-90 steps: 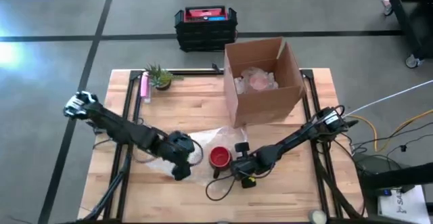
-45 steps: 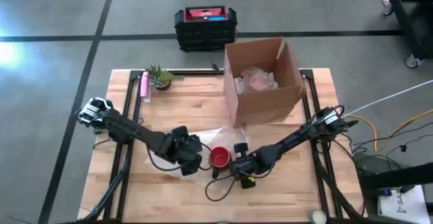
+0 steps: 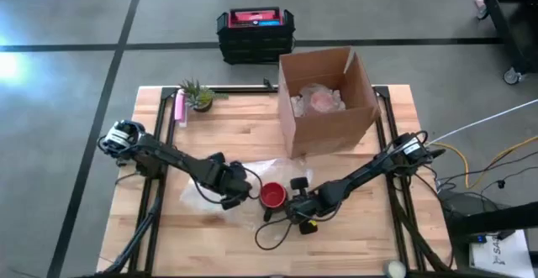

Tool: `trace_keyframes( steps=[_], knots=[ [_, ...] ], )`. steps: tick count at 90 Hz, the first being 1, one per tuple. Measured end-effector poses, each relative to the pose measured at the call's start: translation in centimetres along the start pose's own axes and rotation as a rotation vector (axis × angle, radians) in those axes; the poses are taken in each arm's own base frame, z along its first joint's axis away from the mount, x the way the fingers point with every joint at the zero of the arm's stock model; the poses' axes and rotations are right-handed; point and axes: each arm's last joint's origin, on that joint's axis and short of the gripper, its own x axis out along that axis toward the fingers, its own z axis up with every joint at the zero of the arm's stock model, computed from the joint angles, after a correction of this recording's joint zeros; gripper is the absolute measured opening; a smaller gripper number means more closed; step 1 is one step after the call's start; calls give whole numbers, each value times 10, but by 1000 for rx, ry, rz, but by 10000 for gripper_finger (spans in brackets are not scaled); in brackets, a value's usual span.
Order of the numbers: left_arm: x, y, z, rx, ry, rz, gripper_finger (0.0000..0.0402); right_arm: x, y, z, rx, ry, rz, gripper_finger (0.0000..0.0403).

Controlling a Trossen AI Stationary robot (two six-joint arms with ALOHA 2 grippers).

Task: Wrap mug
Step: Wrap the black mug with transparent bubble wrap

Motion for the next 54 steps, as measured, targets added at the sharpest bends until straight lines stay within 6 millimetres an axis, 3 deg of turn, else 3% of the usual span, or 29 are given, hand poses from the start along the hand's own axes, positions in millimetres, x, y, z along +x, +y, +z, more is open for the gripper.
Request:
trace_keyframes(
  steps=[5,16,29,35,43,54],
  knots=[
    [-5,5,-3,1,26,39,16,0,0,0,0,0,0,2],
    [-34,24,-9,-74,1,200,11,0,0,0,0,0,0,2],
    [-84,59,-24,-261,-154,375,4,0,0,0,4,4,-1,2],
    [-100,75,-31,-393,-313,375,3,0,0,0,9,5,-1,2],
    [-109,93,-40,-541,-512,336,1,0,0,0,16,5,-1,2],
    [-102,110,-50,-665,-566,284,3,0,1,0,16,5,0,2]
  ],
)
